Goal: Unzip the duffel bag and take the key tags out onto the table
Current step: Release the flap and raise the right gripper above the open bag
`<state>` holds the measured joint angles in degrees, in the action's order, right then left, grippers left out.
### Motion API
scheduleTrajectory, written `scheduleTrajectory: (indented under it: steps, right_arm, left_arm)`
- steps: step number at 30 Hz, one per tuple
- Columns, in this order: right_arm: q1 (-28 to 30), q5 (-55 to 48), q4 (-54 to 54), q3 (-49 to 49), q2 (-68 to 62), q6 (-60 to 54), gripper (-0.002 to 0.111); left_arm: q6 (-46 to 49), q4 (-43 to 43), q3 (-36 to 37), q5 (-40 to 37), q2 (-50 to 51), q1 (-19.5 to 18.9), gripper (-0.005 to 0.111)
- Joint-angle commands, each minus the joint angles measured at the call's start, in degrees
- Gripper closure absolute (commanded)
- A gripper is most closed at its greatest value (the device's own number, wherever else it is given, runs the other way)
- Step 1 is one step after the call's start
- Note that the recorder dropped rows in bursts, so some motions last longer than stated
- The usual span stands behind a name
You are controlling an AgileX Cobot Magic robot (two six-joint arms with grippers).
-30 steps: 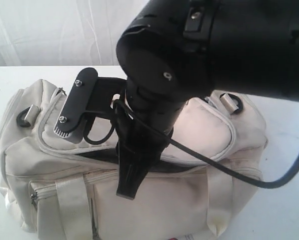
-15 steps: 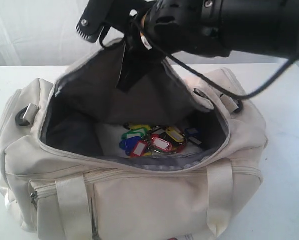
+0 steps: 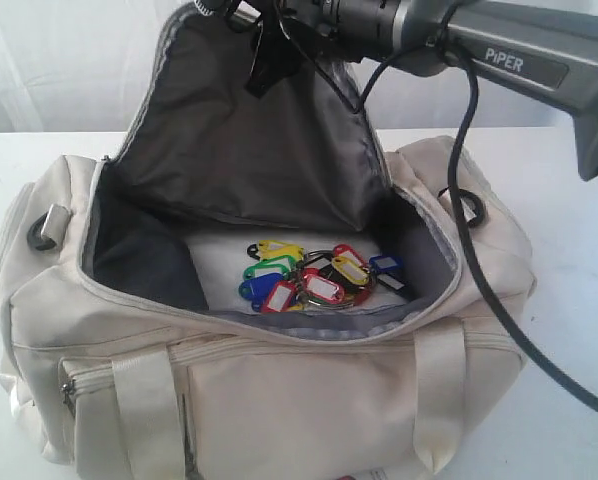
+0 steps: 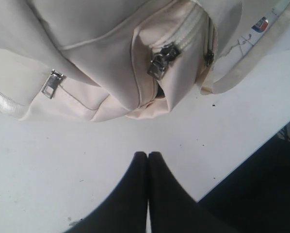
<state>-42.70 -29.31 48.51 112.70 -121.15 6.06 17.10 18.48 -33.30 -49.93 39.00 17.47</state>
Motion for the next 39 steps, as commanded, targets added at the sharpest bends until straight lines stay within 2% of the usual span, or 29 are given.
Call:
scheduleTrajectory:
  steps: [1, 6, 9, 12, 17, 20, 23, 24, 28, 32, 39]
  right_arm:
    - [0.5, -3.8, 1.7, 1.6, 0.0, 0.3, 0.034]
    - [0.5, -7.8, 1.4, 3.9, 1.3, 1.5, 0.034]
    - [0.5, -11.7, -0.2, 4.0, 3.4, 6.9, 0.034]
    - [0.5, -17.8, -6.1, 4.0, 5.4, 8.3, 0.041]
    - [0.5, -28.3, -18.1, 4.0, 8.4, 2.4, 0.062]
    - [0.5, -32.5, -24.2, 4.0, 9.7, -2.6, 0.08]
    - [0.5, -34.0, -33.7, 3.9, 11.6, -11.9, 0.104]
    - [0.5, -34.2, -37.7, 3.9, 12.5, -14.5, 0.108]
    - [0.5, -36.4, -46.8, 3.9, 16.4, -18.3, 0.108]
    - [0.5, -40.6, -48.0, 3.9, 19.0, -21.1, 0.108]
    - [0.5, -40.6, -58.3, -7.8, 24.4, -29.1, 0.108]
  left_arm:
    - [-0.2, 1.2, 0.2, -0.3, -0.6, -0.2, 0.107]
    - [-0.2, 1.2, 0.2, -0.3, -0.6, -0.2, 0.107]
    - [-0.2, 1.2, 0.2, -0.3, -0.6, -0.2, 0.107]
    - [-0.2, 1.2, 0.2, -0.3, -0.6, -0.2, 0.107]
    - [-0.2, 1.2, 0.2, -0.1, -0.6, -0.2, 0.107]
    - [-0.2, 1.2, 0.2, -0.1, -0.6, -0.2, 0.107]
    - [0.9, 1.2, 0.2, -0.1, -0.6, -0.2, 0.107]
    - [1.0, 1.2, 0.2, -0.1, -0.6, -0.2, 0.107]
    - [1.1, 1.2, 0.2, 0.7, -0.6, -0.2, 0.107]
    - [1.4, 1.2, 0.8, 1.4, -0.6, -0.2, 0.107]
    - [1.4, 1.8, 1.5, 1.9, -0.6, -0.2, 0.107]
